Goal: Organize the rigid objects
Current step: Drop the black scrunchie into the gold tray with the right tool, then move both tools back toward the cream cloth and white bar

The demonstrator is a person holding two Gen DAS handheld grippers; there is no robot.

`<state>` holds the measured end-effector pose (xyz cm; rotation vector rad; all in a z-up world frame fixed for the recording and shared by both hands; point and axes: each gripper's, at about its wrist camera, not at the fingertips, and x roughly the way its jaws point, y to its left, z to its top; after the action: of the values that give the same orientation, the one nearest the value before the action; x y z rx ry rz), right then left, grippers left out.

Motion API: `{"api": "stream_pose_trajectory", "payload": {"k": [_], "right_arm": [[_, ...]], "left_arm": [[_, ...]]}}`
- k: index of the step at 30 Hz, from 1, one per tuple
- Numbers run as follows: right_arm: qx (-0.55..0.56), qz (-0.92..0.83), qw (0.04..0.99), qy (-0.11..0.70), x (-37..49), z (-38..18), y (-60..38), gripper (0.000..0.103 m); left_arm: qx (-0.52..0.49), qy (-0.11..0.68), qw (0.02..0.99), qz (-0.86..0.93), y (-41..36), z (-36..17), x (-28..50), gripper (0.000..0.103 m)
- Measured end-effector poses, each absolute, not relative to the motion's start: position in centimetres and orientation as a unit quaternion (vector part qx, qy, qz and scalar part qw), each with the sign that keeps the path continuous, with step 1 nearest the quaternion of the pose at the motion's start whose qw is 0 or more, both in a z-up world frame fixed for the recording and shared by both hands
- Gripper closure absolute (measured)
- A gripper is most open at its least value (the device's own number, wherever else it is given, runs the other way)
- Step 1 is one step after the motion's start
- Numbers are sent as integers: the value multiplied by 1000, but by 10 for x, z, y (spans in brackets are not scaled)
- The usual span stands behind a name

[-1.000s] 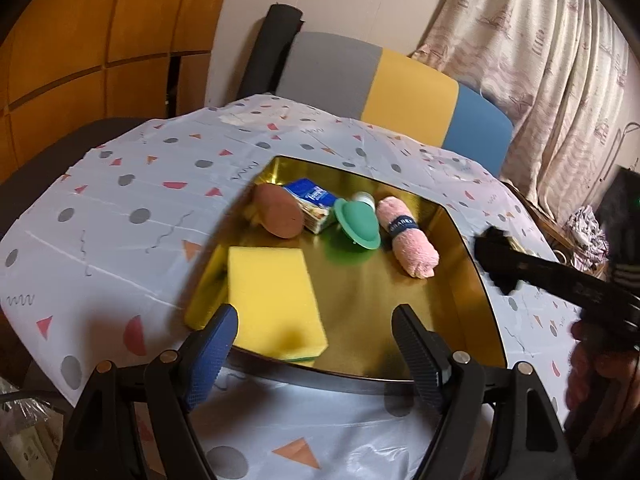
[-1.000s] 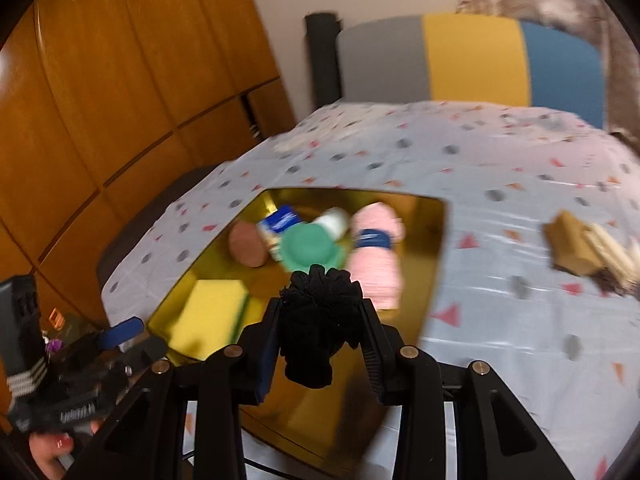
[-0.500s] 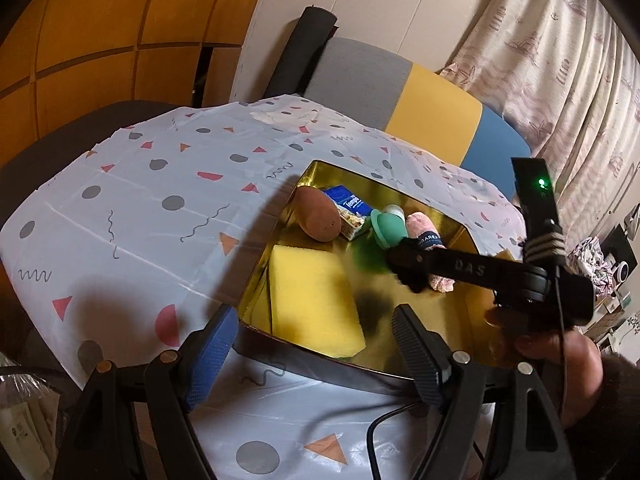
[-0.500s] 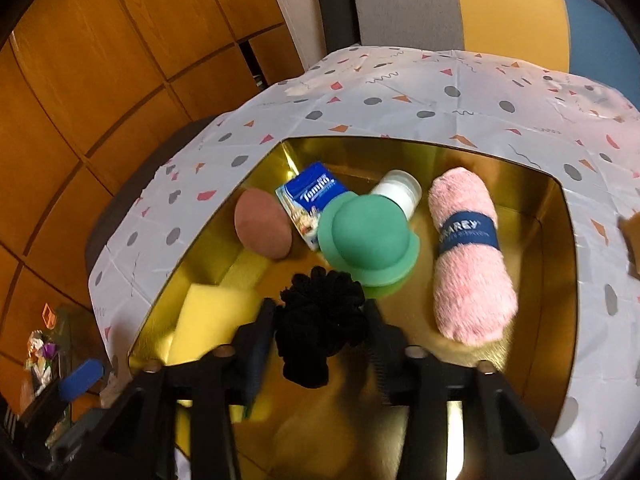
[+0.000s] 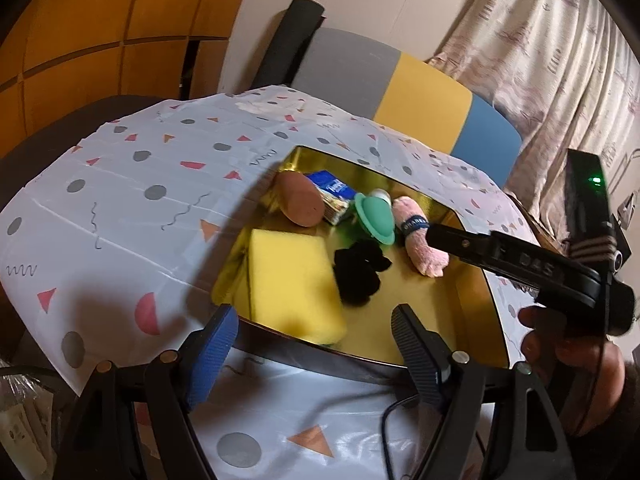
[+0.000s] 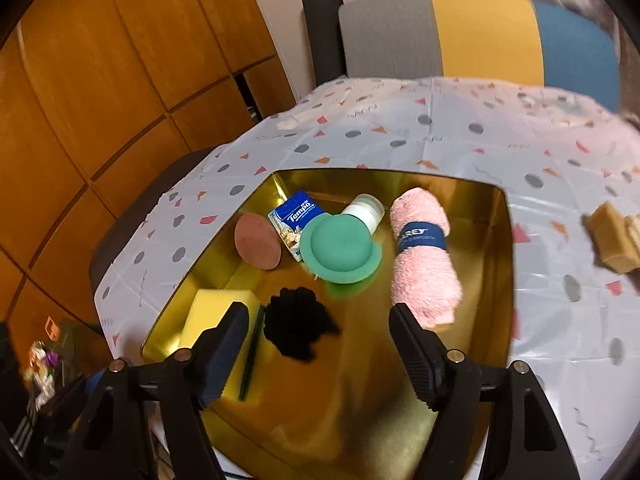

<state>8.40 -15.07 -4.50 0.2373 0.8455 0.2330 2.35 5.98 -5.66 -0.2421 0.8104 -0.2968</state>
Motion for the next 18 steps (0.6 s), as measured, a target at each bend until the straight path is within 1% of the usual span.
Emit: {"api": "stream_pose_trajectory", "payload": {"k": [7,12,18], "right_arm": [[98,96,907,398,55,-39,-165,28],[80,43,917,389,34,-37,-188,27],[101,-5,912,398,14,-46,-231,27]], "left_arm": [[-100,395,900,-156,42,-53,17,23],[-87,396,899,-169,28,-50,11,23],[-70,400,894,-188,5,-49,5,23]]}}
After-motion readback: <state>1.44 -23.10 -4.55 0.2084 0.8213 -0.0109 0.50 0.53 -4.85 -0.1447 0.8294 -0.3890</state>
